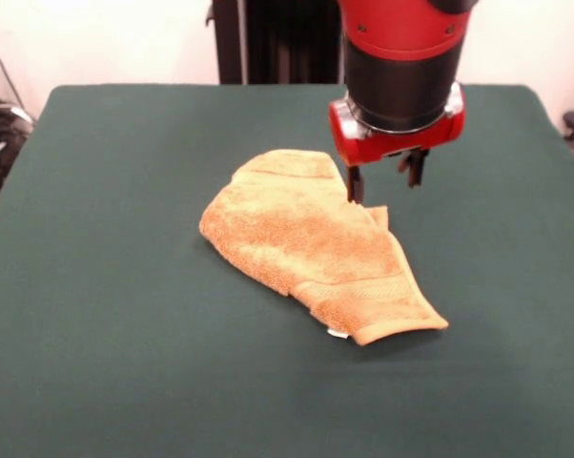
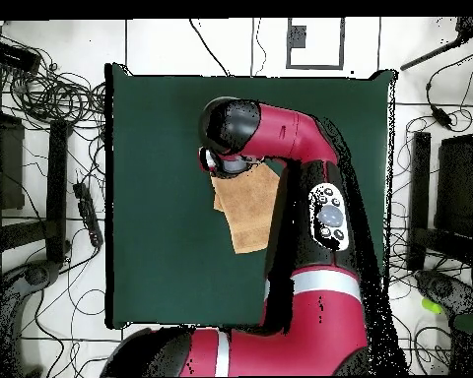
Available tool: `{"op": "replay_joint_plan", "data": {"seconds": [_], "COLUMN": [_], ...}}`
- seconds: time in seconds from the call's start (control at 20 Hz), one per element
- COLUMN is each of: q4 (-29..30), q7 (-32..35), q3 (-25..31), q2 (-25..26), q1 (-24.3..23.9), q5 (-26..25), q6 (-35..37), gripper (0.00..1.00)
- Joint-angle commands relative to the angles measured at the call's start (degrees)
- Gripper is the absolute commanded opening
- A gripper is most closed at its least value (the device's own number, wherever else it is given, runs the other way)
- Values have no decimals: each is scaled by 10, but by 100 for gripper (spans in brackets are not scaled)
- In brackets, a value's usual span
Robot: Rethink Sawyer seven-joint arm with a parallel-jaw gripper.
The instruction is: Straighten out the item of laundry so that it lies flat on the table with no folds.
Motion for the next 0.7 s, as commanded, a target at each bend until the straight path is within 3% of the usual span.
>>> {"op": "replay_joint_plan", "data": {"seconds": [0.05,0.5,0.7], "q4": [133,146,148], "q7": [113,103,96], "q3": [13,13,13], "q2": [-8,24,30], "q1": [5,10,12], "q5": [1,-21,-23], "q6": [-93,-174,-157], "gripper": [100,100,100]}}
